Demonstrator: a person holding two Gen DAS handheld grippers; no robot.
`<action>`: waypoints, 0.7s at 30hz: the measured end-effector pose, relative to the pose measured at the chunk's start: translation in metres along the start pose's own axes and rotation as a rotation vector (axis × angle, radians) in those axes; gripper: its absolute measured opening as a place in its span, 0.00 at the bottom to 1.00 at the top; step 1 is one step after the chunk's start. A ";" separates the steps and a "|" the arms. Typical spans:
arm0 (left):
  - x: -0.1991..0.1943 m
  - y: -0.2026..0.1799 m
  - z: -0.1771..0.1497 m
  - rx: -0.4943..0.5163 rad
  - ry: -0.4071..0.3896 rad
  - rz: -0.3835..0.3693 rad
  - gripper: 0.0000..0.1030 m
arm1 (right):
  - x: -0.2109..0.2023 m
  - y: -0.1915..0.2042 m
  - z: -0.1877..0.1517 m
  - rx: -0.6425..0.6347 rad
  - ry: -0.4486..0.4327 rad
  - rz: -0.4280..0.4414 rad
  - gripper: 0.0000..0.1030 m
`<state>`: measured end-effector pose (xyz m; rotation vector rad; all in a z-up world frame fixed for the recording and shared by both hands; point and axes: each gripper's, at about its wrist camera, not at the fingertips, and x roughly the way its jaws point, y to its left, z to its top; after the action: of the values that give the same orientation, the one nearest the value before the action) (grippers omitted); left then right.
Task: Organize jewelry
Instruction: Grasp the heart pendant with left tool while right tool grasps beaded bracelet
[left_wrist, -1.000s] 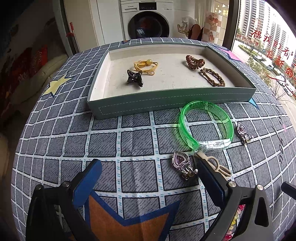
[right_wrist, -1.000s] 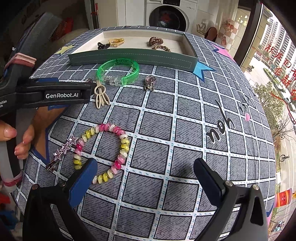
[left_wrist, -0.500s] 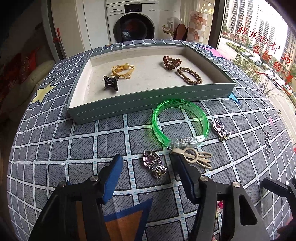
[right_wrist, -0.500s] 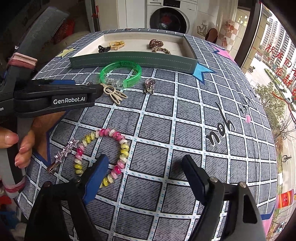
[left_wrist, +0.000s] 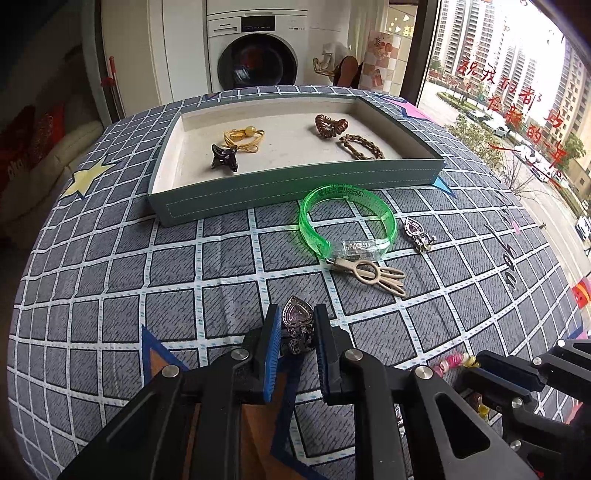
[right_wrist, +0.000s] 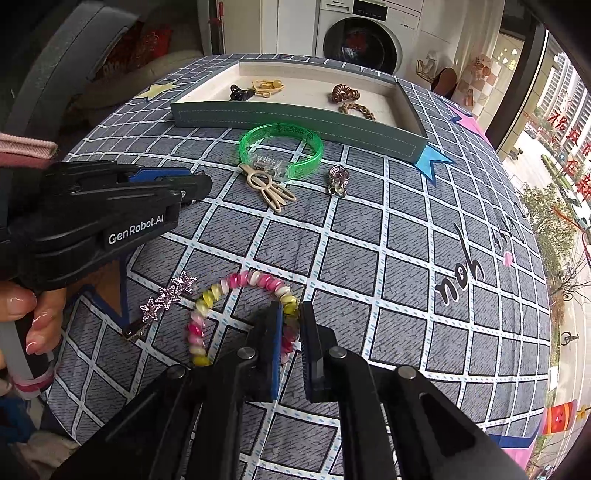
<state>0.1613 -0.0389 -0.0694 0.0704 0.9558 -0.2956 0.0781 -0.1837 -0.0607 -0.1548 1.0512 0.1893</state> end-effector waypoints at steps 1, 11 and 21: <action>-0.003 0.003 -0.003 -0.010 -0.003 -0.002 0.29 | -0.001 -0.002 -0.001 0.010 -0.004 0.007 0.09; -0.028 0.015 -0.018 -0.054 -0.046 -0.014 0.29 | -0.019 -0.050 -0.015 0.168 -0.043 0.082 0.09; -0.046 0.013 -0.014 -0.053 -0.091 -0.020 0.29 | -0.029 -0.073 -0.014 0.234 -0.063 0.097 0.09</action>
<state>0.1286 -0.0139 -0.0407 -0.0005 0.8741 -0.2892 0.0695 -0.2602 -0.0395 0.1126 1.0104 0.1560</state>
